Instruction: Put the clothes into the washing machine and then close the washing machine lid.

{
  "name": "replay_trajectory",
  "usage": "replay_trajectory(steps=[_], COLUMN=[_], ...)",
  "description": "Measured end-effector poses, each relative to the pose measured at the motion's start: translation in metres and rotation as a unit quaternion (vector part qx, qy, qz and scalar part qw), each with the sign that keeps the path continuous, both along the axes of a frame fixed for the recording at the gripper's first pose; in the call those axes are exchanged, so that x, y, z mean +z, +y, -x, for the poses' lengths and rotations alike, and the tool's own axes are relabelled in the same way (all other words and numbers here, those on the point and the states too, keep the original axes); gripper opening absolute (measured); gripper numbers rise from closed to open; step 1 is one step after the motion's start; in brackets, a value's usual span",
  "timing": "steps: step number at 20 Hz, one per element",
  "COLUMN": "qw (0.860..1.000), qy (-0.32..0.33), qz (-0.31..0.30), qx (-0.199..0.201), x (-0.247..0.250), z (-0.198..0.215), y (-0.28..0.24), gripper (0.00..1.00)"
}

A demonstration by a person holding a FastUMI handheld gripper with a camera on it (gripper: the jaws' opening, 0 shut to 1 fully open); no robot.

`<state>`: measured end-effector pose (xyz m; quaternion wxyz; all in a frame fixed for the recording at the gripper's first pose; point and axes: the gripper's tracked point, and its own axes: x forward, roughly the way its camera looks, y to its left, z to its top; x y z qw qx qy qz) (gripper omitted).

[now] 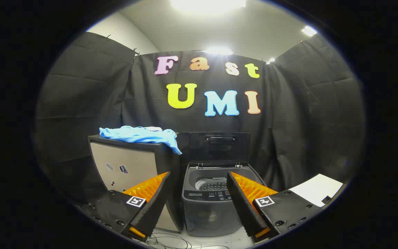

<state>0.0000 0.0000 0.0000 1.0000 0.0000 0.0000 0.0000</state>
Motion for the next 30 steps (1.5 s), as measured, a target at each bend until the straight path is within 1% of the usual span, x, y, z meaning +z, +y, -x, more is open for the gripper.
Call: replay_trajectory(steps=[12, 21, 30], qw=[1.0, 1.0, 1.0], qy=[-0.004, -0.005, -0.015], qz=[-0.009, -0.005, -0.006], qx=[0.001, 0.004, 0.007], x=[0.002, 0.003, 0.019], z=[-0.001, -0.002, -0.006], y=[0.005, 0.008, 0.016], gripper=[0.99, 0.99, 0.99])
